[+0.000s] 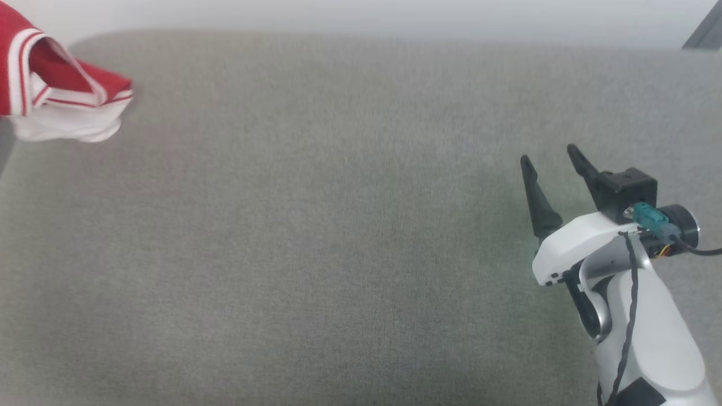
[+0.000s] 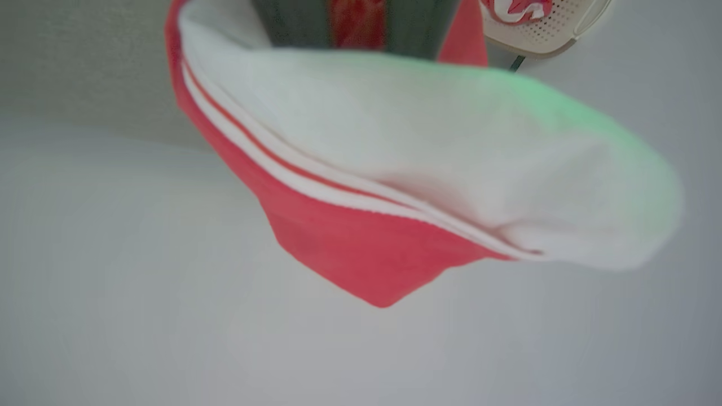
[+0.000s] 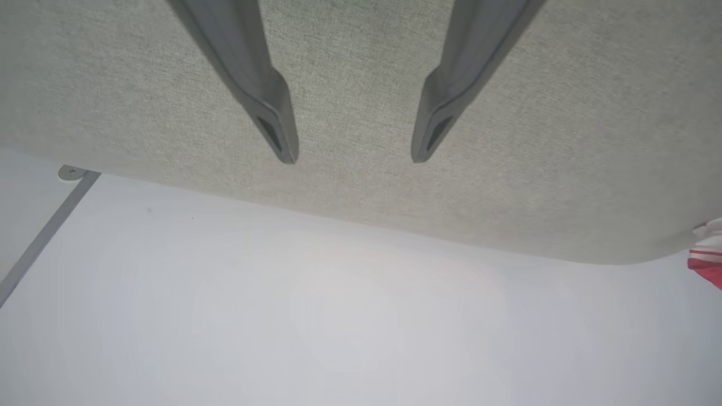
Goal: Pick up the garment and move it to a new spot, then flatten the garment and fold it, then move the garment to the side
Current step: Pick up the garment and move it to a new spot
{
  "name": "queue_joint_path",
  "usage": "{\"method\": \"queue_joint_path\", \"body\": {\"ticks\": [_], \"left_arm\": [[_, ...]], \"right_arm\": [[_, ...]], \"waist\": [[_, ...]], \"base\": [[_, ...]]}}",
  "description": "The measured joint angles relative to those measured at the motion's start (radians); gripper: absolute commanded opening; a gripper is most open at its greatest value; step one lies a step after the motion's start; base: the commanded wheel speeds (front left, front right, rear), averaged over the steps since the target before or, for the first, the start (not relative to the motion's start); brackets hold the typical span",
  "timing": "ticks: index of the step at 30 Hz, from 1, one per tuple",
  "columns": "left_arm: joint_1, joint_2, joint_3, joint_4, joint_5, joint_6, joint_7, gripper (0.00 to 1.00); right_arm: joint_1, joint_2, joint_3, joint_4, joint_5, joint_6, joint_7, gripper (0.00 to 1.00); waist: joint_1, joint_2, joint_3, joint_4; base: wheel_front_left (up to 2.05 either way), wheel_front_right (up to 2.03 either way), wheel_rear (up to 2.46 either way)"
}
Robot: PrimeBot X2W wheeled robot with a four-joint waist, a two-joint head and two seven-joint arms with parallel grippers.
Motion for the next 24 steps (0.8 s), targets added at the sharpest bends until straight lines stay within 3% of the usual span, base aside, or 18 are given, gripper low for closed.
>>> {"method": "queue_joint_path", "body": {"ticks": [7, 10, 24], "left_arm": [[0.010, 0.066, -0.017, -0.184, -0.021, 0.001, 0.087, 0.00], [0.030, 0.086, -0.013, -0.280, -0.029, 0.021, 0.135, 0.00], [0.232, 0.128, 0.040, -0.827, -0.128, 0.217, 0.363, 0.00]], "right_arm": [[0.011, 0.012, 0.004, 0.026, 0.011, 0.000, -0.020, 1.00], [0.016, 0.015, 0.003, 0.030, 0.015, 0.000, -0.023, 1.00], [0.015, 0.021, -0.046, 0.017, 0.015, 0.000, -0.035, 1.00]], "waist": [[0.0001, 0.0000, -0.094, 0.003], [0.0000, 0.0000, -0.122, -0.001], [0.0000, 0.0000, -0.162, -0.106]], "base": [[0.00, 0.00, 0.00], [0.00, 0.00, 0.00], [0.00, 0.00, 0.00]]}}
